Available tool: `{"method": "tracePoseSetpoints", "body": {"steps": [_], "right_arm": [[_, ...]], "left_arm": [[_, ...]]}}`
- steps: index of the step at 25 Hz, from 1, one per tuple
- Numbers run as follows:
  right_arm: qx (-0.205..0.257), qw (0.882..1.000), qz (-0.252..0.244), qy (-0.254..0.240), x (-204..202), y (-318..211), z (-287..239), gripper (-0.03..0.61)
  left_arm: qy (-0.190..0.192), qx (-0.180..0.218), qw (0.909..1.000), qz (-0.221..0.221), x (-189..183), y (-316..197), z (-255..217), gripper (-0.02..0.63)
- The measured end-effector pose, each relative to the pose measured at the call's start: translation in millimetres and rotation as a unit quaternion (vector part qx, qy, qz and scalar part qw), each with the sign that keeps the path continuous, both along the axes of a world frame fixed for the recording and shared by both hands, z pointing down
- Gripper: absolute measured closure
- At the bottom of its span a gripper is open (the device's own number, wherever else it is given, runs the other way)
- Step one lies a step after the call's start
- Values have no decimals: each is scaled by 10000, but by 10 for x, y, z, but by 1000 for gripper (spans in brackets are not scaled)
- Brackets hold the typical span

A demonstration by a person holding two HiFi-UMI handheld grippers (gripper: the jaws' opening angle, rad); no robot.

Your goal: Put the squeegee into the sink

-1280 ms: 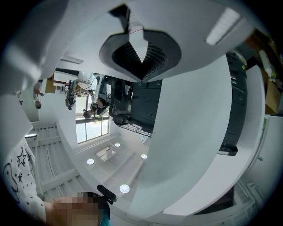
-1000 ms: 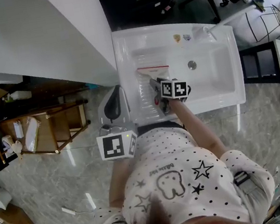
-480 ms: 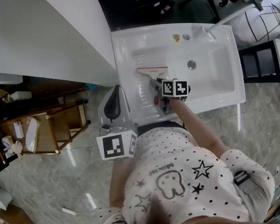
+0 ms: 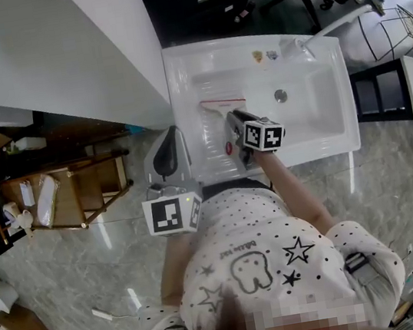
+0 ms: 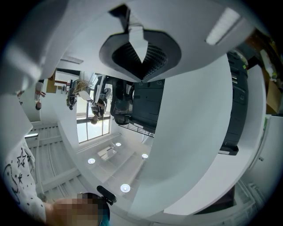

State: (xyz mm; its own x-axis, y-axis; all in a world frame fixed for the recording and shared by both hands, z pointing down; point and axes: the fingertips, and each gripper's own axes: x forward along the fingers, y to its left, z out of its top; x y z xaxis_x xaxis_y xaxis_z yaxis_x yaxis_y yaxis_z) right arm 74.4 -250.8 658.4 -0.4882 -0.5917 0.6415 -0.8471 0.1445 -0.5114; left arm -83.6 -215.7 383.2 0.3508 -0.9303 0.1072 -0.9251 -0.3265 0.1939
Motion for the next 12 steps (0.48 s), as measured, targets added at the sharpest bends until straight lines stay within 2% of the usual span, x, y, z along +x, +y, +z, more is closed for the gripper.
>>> {"method": "tracePoseSetpoints", "body": {"steps": [2, 4, 12], "right_arm": [[427, 9989, -12, 174, 42, -58, -156, 549], [778, 9965, 11, 290, 71, -114, -301, 581], [1725, 9831, -111, 601, 69, -205, -797, 583]], "left_arm": [[9, 12, 10000, 15, 3, 11, -10, 620], [17, 37, 10000, 38, 7, 25, -23, 620], [36, 129, 9998, 167, 66, 150, -72, 620]]}}
